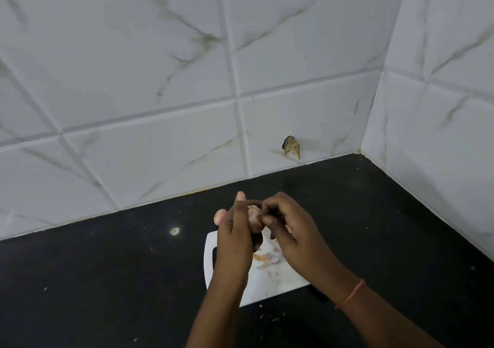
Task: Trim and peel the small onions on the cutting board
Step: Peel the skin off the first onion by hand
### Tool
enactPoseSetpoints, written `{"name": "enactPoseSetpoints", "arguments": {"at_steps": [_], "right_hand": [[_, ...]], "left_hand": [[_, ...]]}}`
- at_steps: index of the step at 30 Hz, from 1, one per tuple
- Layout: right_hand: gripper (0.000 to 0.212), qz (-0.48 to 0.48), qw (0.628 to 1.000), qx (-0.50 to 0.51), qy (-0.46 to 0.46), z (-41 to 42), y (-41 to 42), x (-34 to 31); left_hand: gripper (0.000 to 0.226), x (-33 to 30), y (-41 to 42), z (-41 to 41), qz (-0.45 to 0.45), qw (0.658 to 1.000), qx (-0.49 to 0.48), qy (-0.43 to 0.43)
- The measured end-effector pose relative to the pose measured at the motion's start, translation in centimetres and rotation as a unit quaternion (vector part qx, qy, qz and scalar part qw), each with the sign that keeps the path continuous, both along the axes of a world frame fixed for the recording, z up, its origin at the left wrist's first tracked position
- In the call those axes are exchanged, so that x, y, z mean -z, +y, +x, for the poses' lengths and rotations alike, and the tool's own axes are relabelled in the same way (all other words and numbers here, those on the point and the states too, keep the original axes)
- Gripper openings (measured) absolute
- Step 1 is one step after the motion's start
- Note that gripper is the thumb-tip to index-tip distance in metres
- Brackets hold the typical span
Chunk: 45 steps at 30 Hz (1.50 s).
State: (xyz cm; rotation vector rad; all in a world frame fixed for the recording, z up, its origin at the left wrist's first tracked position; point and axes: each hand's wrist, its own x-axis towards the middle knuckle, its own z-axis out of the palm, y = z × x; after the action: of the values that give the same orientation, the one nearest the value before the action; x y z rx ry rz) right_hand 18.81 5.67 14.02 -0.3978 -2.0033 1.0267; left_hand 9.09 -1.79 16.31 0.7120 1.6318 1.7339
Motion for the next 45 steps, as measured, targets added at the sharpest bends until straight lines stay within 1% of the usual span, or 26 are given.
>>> {"name": "enactPoseSetpoints", "arguments": {"at_steps": [1, 2, 3, 5, 7, 10, 13, 16, 20, 22, 26, 29, 33, 36, 39, 41, 43, 45], "right_hand": [[0.014, -0.046, 0.999, -0.005, 0.023, 0.2, -0.1, -0.1], [0.015, -0.07, 0.997, -0.009, 0.04, 0.4, -0.3, -0.3], [0.017, -0.061, 0.997, -0.007, 0.045, 0.5, -0.4, -0.4], [0.02, 0.027, 0.999, 0.01, 0.033, 0.7, -0.4, -0.5], [0.018, 0.097, 0.995, 0.03, 0.021, 0.8, -0.1, -0.5], [0.017, 0.123, 0.991, 0.04, 0.012, 1.1, 0.4, -0.6], [0.018, 0.124, 0.992, 0.037, -0.006, 1.3, 0.7, -0.6], [0.013, 0.141, 0.989, 0.043, -0.022, 1.1, 1.0, -0.7], [0.016, 0.237, 0.967, 0.073, -0.066, 0.8, 1.3, -0.7], [0.018, 0.261, 0.959, 0.084, -0.073, 0.5, 1.1, -0.6], [0.021, 0.253, 0.959, 0.116, -0.059, -0.4, 0.4, -0.7], [0.021, 0.263, 0.95, 0.146, -0.085, -1.3, 0.1, -1.0], [0.034, 0.272, 0.942, 0.157, -0.12, -1.9, 0.3, -0.6], [0.022, 0.264, 0.947, 0.133, -0.122, -1.4, 0.4, -0.2], [0.012, 0.263, 0.952, 0.092, -0.128, -0.4, 0.7, 0.2], [0.009, 0.247, 0.958, 0.084, -0.118, 0.1, 0.9, 0.4], [0.008, 0.205, 0.971, 0.089, -0.08, 0.2, 1.2, 0.1], [0.016, 0.178, 0.98, 0.08, -0.04, 0.0, 1.2, -0.3]], "left_hand": [[0.058, -0.1, -0.1, 0.0, 0.004, 1.0, 0.004, 0.0], [0.059, -0.3, -0.2, 0.0, 0.008, 1.0, 0.006, 0.001], [0.06, -0.3, -0.2, 0.0, 0.008, 1.0, 0.005, 0.001], [0.063, -0.3, -0.1, -0.1, 0.004, 1.0, 0.002, -0.003], [0.063, -0.2, -0.2, -0.1, 0.002, 1.0, 0.002, -0.005], [0.06, -0.2, -0.3, 0.0, 0.014, 1.0, 0.003, 0.009], [0.057, -0.2, -0.4, 0.0, 0.027, 0.999, 0.002, 0.037], [0.059, -0.1, -0.4, 0.1, 0.021, 0.997, -0.006, 0.067], [0.059, -0.1, -0.3, 0.0, 0.009, 0.997, -0.012, 0.075], [0.06, -0.1, -0.1, -0.1, -0.006, 0.997, -0.013, 0.074], [0.063, -0.3, 0.4, 0.0, -0.017, 0.997, -0.024, 0.075], [0.061, -0.4, 0.6, 0.2, -0.014, 0.998, -0.029, 0.045], [0.062, -0.5, 0.4, -0.3, -0.039, 0.999, -0.012, -0.001], [0.063, -0.8, 0.0, -0.6, -0.028, 0.999, 0.005, -0.031], [0.059, -1.0, -0.2, -1.0, 0.001, 0.999, -0.004, -0.044], [0.056, -1.2, -0.3, -1.2, 0.013, 0.998, -0.011, -0.067], [0.055, -1.3, -0.5, -1.2, 0.009, 0.997, -0.009, -0.082], [0.057, -1.2, -0.5, -1.0, 0.001, 0.995, -0.006, -0.096]]}}
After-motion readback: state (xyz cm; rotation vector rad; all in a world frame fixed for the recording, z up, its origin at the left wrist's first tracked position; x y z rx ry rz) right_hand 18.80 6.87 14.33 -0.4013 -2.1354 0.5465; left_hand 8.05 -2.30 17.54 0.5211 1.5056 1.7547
